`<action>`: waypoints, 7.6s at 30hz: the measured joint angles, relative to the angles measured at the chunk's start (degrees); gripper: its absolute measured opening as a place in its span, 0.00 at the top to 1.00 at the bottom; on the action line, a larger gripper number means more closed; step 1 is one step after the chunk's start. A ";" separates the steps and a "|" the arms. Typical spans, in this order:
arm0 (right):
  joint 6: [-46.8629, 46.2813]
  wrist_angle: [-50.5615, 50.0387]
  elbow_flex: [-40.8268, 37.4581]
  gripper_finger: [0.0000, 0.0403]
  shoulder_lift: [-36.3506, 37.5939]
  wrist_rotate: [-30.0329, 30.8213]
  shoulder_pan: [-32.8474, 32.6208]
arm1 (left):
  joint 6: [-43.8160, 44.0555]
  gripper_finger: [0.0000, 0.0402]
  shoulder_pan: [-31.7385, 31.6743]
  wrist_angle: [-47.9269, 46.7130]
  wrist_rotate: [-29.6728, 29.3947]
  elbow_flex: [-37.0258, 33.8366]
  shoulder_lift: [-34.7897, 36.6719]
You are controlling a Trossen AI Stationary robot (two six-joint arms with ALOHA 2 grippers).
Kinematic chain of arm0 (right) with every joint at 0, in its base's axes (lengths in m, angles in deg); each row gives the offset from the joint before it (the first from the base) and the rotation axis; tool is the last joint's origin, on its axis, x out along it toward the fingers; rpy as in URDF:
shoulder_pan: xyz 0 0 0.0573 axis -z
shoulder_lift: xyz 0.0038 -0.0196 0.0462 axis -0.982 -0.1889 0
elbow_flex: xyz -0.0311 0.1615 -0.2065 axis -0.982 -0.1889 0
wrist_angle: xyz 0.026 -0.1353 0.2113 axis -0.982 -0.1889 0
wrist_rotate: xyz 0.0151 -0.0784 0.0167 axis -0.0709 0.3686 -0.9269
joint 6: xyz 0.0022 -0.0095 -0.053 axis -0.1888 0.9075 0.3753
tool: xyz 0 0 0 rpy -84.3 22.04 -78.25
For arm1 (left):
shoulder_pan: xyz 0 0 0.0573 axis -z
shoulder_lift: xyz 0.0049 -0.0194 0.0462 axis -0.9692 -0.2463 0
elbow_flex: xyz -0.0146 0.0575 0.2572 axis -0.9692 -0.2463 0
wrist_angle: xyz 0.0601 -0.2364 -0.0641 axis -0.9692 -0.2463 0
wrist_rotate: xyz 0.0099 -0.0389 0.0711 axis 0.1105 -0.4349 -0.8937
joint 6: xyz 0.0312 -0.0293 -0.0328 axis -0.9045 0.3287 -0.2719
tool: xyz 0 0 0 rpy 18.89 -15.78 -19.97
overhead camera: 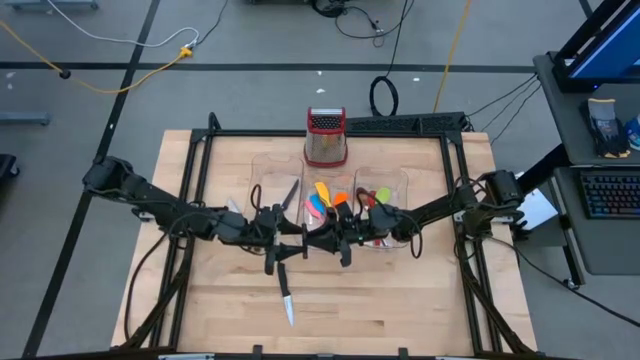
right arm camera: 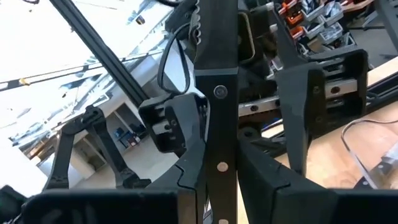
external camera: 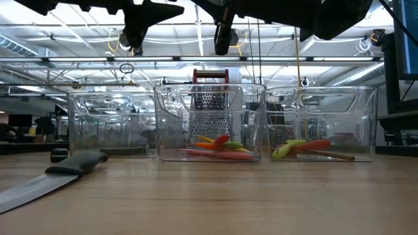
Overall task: Pick & Place Kitchen Items
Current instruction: Put the black knife into the left transparent bin
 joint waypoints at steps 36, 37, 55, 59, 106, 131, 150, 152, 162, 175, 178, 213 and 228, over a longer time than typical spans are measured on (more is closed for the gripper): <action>1.63 -4.59 0.00 0.67 -0.02 2.68 -0.04 | 4.13 0.88 -3.07 -9.94 6.15 0.04 -0.96; 1.64 -5.04 0.00 0.65 -0.02 2.72 -0.04 | 4.48 0.88 -3.07 -10.76 5.92 0.04 -0.96; 0.92 -7.52 0.09 0.60 0.10 -0.28 -1.28 | 16.80 0.88 -3.15 -44.53 -17.92 -0.07 17.03; 1.48 -7.55 0.08 0.60 0.09 -2.26 -1.40 | 19.73 0.88 -3.15 -50.51 -19.52 -0.08 18.11; 37.45 -53.09 -12.68 0.67 42.99 13.48 -6.65 | 23.82 0.88 -23.72 -91.52 15.70 19.43 -1.07; 34.22 -43.60 -26.91 0.67 57.81 13.51 -6.62 | 17.30 0.88 -25.73 -87.69 16.87 19.41 -12.31; 33.76 -43.16 -26.93 0.67 57.81 13.46 -6.62 | 16.60 0.71 -26.01 -84.67 18.03 19.50 -18.08; 33.76 -43.16 -26.93 0.67 57.81 13.46 -6.62 | 16.60 0.66 -26.01 -84.68 17.98 19.47 -18.08; 33.76 -43.16 -26.93 0.67 57.81 13.44 -6.62 | 15.99 0.55 -25.97 -87.09 20.65 19.32 -12.54; 33.14 -42.74 -26.93 0.67 57.81 13.42 -6.62 | 30.64 0.54 -22.93 -87.86 16.57 19.34 12.18; 32.55 -42.77 -26.93 0.67 57.81 13.22 -6.62 | 39.07 0.54 -19.90 -87.94 16.61 19.36 16.82; 34.48 -45.30 -26.93 0.67 57.81 13.00 -6.62 | 101.68 0.54 18.27 -96.95 0.12 19.41 -5.37; 35.38 -45.28 -26.93 0.67 57.79 13.00 -6.64 | 110.40 0.54 17.63 -95.20 -4.89 19.41 -14.92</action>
